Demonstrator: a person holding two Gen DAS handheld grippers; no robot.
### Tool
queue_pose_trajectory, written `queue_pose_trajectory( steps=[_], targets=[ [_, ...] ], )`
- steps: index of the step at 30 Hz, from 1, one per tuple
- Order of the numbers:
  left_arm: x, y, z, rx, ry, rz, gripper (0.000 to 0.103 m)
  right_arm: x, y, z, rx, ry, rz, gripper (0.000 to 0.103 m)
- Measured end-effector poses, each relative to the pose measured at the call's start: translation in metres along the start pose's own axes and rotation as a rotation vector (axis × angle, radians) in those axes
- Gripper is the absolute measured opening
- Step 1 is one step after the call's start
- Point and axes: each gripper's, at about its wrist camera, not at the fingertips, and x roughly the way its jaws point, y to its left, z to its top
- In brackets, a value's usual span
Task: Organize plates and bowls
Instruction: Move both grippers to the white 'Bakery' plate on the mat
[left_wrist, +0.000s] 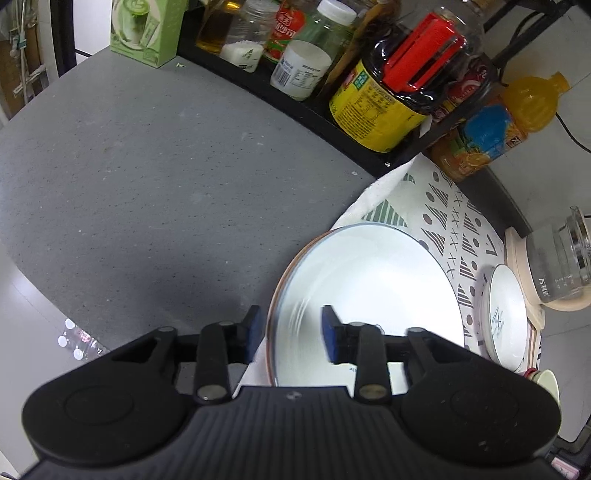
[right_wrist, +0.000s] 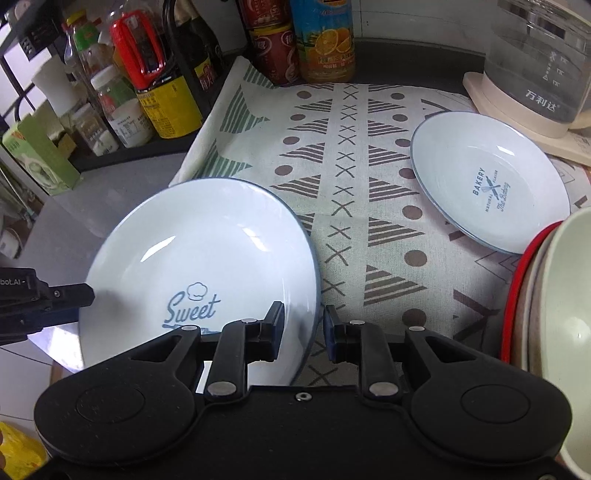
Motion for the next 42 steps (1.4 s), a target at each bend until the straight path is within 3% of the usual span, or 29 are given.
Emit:
queue_pose_trajectory(
  steps=[4,8,11,16,18,20,28,40,42],
  targets=[
    [-0.004,-0.010,0.006,-0.018,0.001,0.009,0.054,-0.010,-0.003,0.004,0.005,0.002,0.023,0.025],
    [-0.007,-0.026,0.013,0.017,0.005,0.002,0.070,-0.025,-0.007,0.014,0.010,-0.023,0.026,0.044],
    [-0.010,-0.042,0.019,0.052,-0.001,0.000,0.079,-0.035,-0.014,0.023,0.028,-0.049,0.034,0.053],
    [-0.007,-0.071,0.026,0.109,0.009,-0.001,0.080,-0.050,-0.028,0.039,0.040,-0.109,0.026,0.074],
    [-0.008,-0.084,0.027,0.148,-0.002,-0.002,0.080,-0.054,-0.034,0.045,0.051,-0.125,0.016,0.090],
    [-0.009,-0.097,0.029,0.177,-0.010,-0.007,0.081,-0.058,-0.041,0.049,0.070,-0.142,0.013,0.097],
    [-0.008,-0.148,0.030,0.279,-0.057,-0.015,0.095,-0.073,-0.074,0.068,0.132,-0.176,-0.005,0.103],
    [0.016,-0.215,0.012,0.379,-0.025,-0.074,0.097,-0.081,-0.129,0.083,0.228,-0.194,-0.036,0.103],
    [0.021,-0.225,0.009,0.394,-0.022,-0.077,0.103,-0.081,-0.139,0.084,0.245,-0.191,-0.038,0.103]
  ],
)
